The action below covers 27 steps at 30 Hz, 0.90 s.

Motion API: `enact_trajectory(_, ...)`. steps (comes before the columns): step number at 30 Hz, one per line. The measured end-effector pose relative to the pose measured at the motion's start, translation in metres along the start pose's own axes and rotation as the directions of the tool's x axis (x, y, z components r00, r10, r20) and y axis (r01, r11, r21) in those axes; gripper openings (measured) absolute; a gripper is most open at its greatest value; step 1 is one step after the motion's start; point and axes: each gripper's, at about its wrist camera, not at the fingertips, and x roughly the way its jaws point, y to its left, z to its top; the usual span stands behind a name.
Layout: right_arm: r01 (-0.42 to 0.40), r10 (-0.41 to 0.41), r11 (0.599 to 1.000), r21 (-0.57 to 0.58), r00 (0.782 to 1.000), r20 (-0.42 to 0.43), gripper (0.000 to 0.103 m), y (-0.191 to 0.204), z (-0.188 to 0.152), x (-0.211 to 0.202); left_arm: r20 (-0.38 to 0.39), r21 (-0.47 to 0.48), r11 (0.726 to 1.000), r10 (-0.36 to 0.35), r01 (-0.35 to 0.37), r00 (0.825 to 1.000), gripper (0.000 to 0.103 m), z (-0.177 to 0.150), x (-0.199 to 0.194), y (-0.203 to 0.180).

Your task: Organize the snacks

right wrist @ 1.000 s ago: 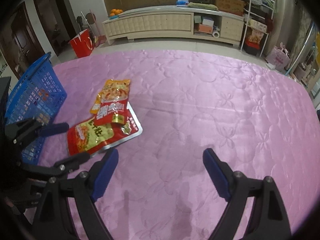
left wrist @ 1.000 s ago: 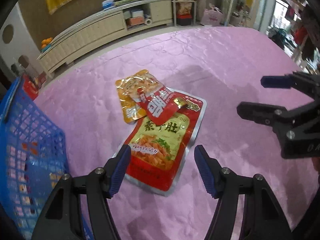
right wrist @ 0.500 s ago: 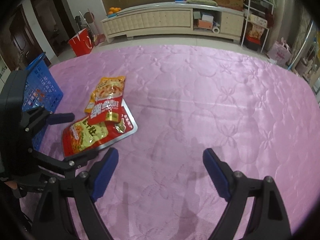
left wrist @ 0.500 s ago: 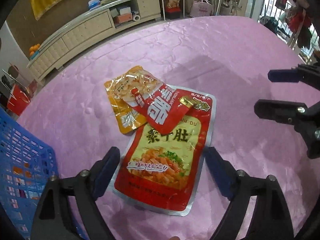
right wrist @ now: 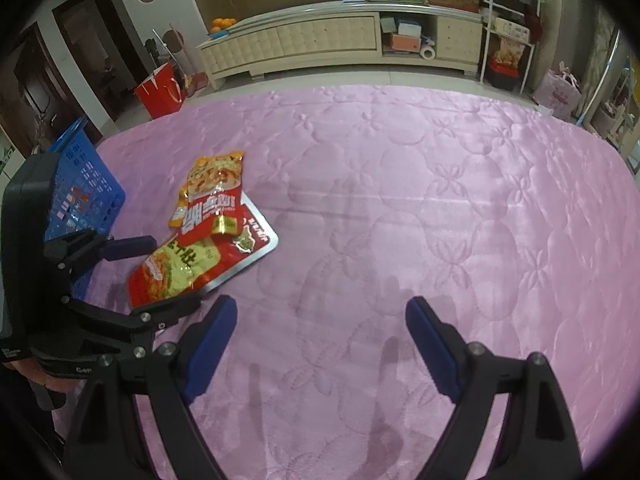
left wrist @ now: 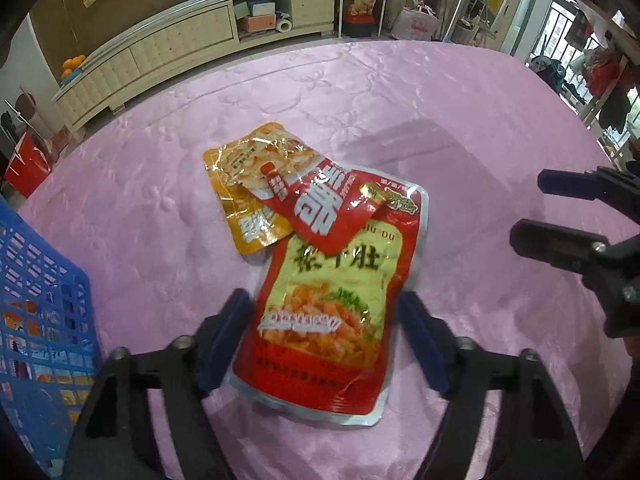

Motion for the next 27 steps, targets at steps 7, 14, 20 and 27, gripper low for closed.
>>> enact_trajectory(7, -0.030, 0.030, 0.999, 0.024, 1.000, -0.003, 0.089, -0.004, 0.002, 0.000, -0.019, -0.038, 0.999, -0.016, 0.016, 1.000, 0.037, 0.002, -0.008, 0.007)
enact_trajectory(14, -0.074, 0.074, 0.996, 0.044, 0.997, 0.000, 0.089, -0.004, 0.010, -0.003, 0.006, -0.043, 0.999, -0.006, 0.006, 1.000, 0.028, -0.012, -0.015, -0.001)
enact_trajectory(20, -0.082, 0.084, 0.995, 0.060, 0.996, -0.020, 0.089, 0.001, 0.025, 0.003, 0.024, -0.056, 0.998, -0.011, 0.013, 1.000, 0.028, -0.033, -0.021, -0.005)
enact_trajectory(27, -0.057, 0.046, 0.993, -0.107, 0.994, -0.100, 0.089, 0.030, 0.058, 0.038, 0.037, -0.094, 0.995, 0.016, -0.013, 0.999, 0.028, -0.041, -0.027, 0.005)
